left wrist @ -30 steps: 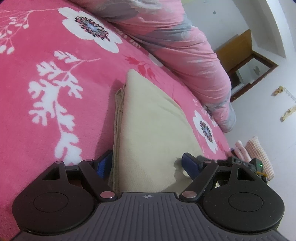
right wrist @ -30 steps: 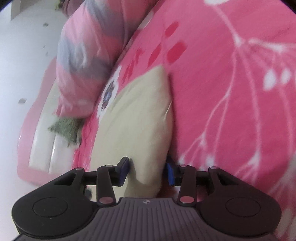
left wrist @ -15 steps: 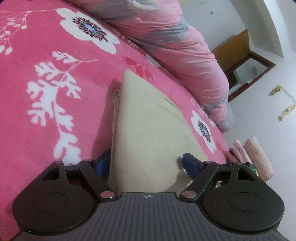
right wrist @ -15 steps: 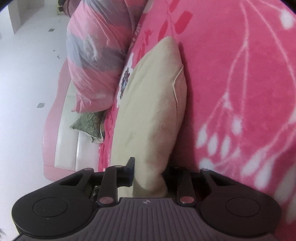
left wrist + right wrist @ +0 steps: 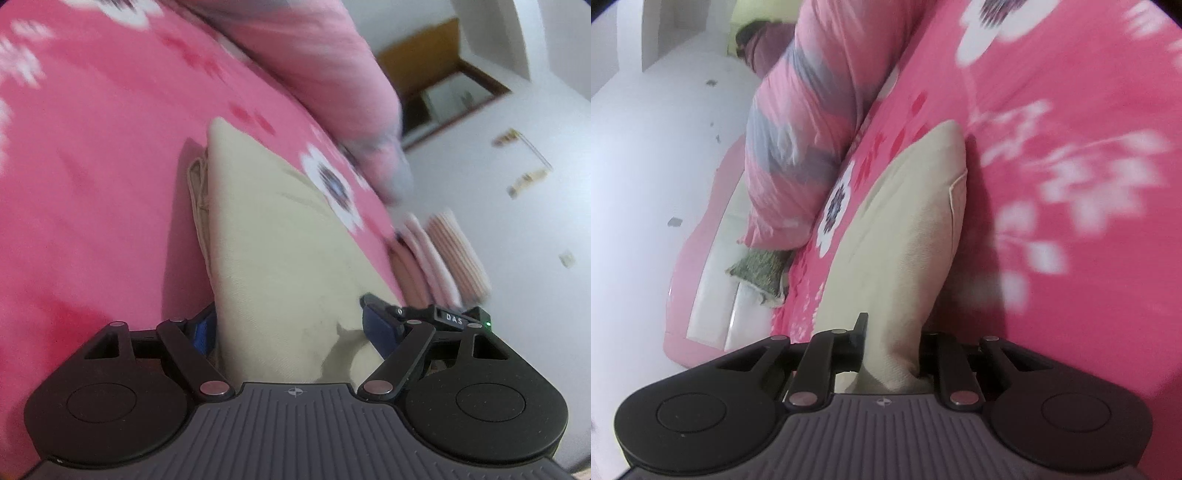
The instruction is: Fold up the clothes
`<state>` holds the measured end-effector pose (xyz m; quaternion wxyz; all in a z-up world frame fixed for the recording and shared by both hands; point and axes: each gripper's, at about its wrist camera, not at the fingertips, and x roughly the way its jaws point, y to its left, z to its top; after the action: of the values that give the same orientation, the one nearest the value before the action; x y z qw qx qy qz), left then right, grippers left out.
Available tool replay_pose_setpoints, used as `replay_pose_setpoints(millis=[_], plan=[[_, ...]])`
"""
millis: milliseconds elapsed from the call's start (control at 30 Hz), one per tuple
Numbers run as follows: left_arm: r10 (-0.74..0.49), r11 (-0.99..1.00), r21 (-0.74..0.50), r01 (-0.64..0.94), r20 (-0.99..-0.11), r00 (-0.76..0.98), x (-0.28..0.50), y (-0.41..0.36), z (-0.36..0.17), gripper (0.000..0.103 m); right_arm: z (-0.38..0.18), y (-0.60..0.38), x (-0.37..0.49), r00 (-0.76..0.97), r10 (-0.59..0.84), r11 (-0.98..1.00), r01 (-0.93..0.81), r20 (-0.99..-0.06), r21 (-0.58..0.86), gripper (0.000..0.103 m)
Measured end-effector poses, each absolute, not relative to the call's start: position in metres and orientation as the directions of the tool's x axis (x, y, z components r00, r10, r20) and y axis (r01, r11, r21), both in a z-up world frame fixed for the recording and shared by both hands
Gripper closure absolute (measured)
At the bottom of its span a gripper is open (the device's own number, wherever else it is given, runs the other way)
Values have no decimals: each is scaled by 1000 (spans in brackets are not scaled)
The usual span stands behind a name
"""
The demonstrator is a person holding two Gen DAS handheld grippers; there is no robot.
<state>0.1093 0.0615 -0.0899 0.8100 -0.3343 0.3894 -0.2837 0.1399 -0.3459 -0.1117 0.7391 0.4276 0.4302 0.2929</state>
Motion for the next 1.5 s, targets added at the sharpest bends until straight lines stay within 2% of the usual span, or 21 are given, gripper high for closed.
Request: replay_pose_setpoints(millis=[67,100,167,267,367,433,533,667,800,900,1167,1300,1367,1400,1433,1500], plan=[[-744,605,-762,229,-440,502,104,42,-90,24,-113,-366,121,488,771,485,-37,-408,874,84],[-747,610,-755,241,-446,493,102,34,-90,23,-115,-373,114,500,753,499,-9,-428,867,76],[-727,645,-720,256,-475,496,100,25,-89,23,-120,-387,100,520,714,523,48,-469,851,73],[-705,670,-698,251,-493,510,94,28,-83,23,-104,-404,75,635,616,561,63,-467,826,67],[-659,710,-661,241,-504,559,81,40,-74,23,-74,-415,43,739,515,650,-6,-435,760,67],[-631,734,-635,243,-504,590,69,45,-70,23,-55,-403,24,758,513,702,-100,-403,705,67],[-606,754,-609,245,-501,618,53,44,-67,23,-35,-365,2,742,535,793,-277,-404,543,68],[-549,811,-526,257,-533,644,41,32,-66,24,-21,-296,-23,705,581,813,-523,-407,256,71],[-529,829,-492,265,-539,655,38,29,-64,26,-25,-252,-27,666,616,765,-634,-419,116,79],[-514,842,-466,271,-543,664,36,27,-64,28,-26,-237,-27,672,599,763,-645,-435,54,85],[-481,868,-408,282,-550,683,31,23,-62,30,-42,-208,-24,722,454,782,-603,-522,-155,83],[-482,867,-409,284,-546,685,31,25,-63,30,-48,-201,-15,722,437,798,-587,-536,-140,83],[-483,867,-410,284,-545,686,31,26,-63,30,-50,-200,-12,713,444,799,-589,-543,-121,86],[-483,866,-411,284,-544,686,31,27,-64,30,-51,-199,-11,708,447,799,-590,-546,-112,98],[-484,865,-414,282,-544,686,31,27,-64,30,-52,-198,-9,704,450,800,-592,-550,-102,103],[-485,863,-421,278,-540,687,32,29,-64,30,-52,-198,-12,696,464,794,-601,-549,-92,103]])
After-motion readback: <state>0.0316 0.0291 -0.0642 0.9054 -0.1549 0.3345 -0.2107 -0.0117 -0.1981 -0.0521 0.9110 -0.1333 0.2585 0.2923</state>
